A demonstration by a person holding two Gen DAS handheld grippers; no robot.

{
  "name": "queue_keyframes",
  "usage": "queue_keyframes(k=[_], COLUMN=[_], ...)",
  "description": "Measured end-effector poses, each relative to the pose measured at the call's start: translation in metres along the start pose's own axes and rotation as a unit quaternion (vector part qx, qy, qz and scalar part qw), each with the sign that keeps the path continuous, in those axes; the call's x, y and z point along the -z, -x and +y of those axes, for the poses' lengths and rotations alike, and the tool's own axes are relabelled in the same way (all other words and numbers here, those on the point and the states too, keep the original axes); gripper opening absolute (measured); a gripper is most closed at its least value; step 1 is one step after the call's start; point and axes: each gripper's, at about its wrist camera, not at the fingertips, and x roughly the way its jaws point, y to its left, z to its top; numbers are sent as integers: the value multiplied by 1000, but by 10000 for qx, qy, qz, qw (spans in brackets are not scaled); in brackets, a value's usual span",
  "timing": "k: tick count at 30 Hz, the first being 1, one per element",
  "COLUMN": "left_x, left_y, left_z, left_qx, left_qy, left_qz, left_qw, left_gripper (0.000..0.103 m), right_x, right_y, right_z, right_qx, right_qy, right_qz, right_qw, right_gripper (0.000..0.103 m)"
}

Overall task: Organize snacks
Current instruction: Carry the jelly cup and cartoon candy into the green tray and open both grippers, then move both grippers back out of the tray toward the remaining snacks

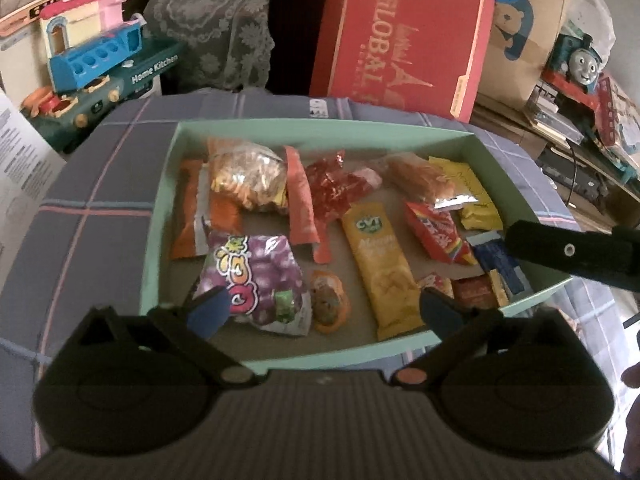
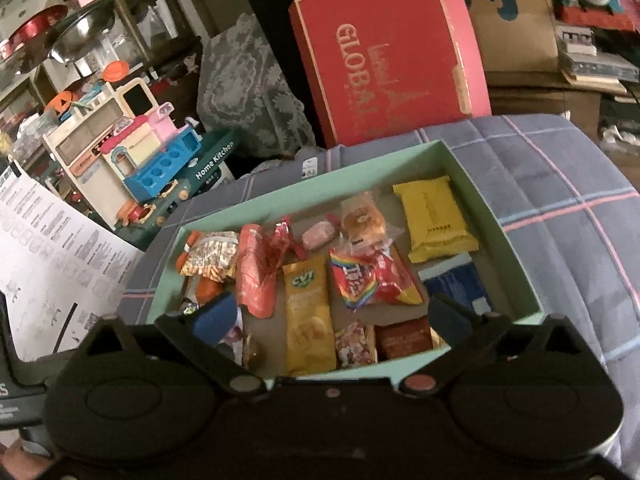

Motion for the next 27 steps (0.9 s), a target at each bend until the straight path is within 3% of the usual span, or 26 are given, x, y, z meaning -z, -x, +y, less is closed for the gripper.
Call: queue_keyframes(k=[18, 27], left_x=[21, 58], left_y=[44, 53], left_z=[-14, 1], left_qx=[100, 19], left_qy=[-152, -169], left_qz=[-115, 55], left_qw=[9998, 9998], left_gripper=[103, 103], right_x=[21, 46], right_y=[44, 60], right_z=[-2, -25], right_qx=[115, 339], right_qy=[44, -125], right_qz=[-21, 82], right_qw=[9999, 9993], right_gripper=[103, 103])
